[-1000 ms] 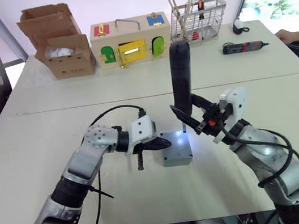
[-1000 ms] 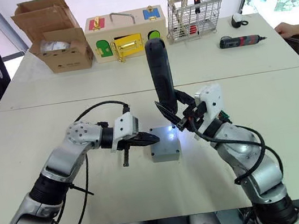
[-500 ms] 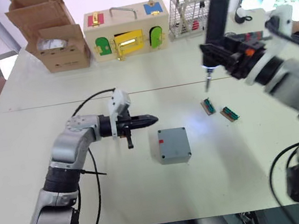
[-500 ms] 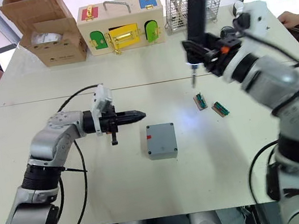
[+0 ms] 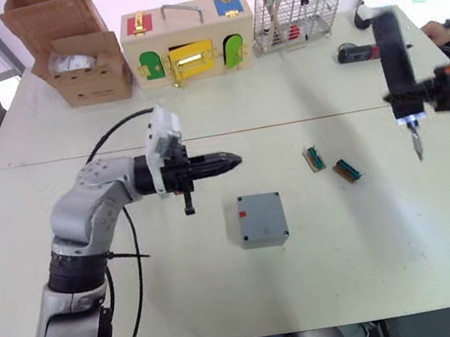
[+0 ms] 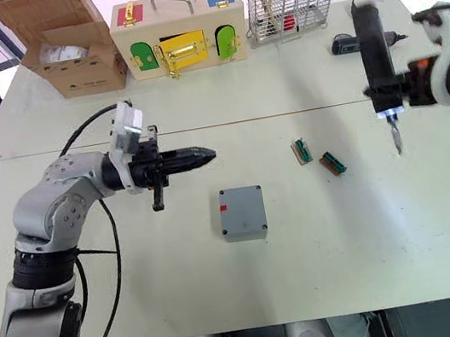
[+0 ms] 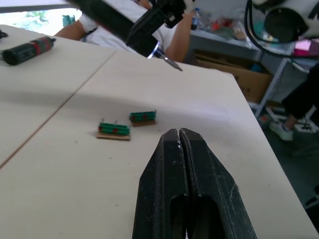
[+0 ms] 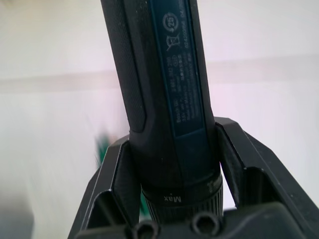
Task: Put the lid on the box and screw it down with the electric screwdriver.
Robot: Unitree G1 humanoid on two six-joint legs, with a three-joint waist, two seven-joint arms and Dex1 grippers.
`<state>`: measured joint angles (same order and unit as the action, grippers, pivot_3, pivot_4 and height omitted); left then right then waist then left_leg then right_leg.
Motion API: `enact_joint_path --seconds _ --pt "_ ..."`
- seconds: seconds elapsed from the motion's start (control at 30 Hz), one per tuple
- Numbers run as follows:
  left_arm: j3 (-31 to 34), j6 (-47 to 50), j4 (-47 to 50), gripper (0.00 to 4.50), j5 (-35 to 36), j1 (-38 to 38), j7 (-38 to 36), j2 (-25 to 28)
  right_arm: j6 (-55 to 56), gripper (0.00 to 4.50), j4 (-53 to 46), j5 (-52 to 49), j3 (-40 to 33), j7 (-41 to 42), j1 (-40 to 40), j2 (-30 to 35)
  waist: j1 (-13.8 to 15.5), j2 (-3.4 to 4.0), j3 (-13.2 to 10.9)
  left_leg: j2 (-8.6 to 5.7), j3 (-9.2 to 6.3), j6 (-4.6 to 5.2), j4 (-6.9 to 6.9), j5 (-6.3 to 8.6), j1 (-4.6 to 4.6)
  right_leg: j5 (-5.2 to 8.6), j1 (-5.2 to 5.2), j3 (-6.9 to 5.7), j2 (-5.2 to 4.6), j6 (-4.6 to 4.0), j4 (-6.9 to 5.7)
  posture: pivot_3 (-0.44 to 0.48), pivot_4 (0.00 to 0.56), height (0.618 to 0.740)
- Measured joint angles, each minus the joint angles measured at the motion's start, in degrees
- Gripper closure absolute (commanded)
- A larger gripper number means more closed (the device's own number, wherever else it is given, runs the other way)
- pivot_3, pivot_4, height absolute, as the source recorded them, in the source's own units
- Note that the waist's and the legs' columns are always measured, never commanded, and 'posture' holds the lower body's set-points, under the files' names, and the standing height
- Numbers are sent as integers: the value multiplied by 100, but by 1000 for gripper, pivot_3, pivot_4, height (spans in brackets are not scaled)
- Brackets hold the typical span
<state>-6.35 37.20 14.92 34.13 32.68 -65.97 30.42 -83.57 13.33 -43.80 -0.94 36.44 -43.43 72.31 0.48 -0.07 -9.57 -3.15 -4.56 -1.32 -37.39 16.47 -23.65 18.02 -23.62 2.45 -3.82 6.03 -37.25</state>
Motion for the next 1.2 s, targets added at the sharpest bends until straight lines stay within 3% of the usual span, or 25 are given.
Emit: enact_joint_path --seconds 0.27,0.73,0.77,0.93,1.2 --pt "-581 -406 461 4500 -519 -411 63 251 143 2561 823 668 896 1016 652 244 -9 21 -9 0 7 33 -64 19 14 0 14 9 6 -1 -58 0 150 740" --pt "-633 -401 596 4500 -546 -527 140 356 930 2561 1530 1827 1151 1499 564 -167 20 25 -10 0 8 14 -72 8 15 0 12 8 9 0 -68 0 150 740" --pt "-634 -401 595 4500 -547 -527 140 356 949 1600 1529 1876 1163 1553 564 -170 19 25 -10 0 8 13 -72 8 15 0 12 8 9 0 -68 0 150 740" --pt "-646 -406 520 4500 -640 -528 109 463 984 172 1391 2070 1229 1750 566 -170 23 24 -10 0 7 14 -75 8 15 0 12 7 10 0 -71 0 150 740" --pt "-648 -469 371 4500 -738 -528 118 433 1148 19 1026 2351 1228 1720 613 -261 16 24 -9 0 7 9 -79 5 15 0 11 6 10 0 -77 0 150 740"
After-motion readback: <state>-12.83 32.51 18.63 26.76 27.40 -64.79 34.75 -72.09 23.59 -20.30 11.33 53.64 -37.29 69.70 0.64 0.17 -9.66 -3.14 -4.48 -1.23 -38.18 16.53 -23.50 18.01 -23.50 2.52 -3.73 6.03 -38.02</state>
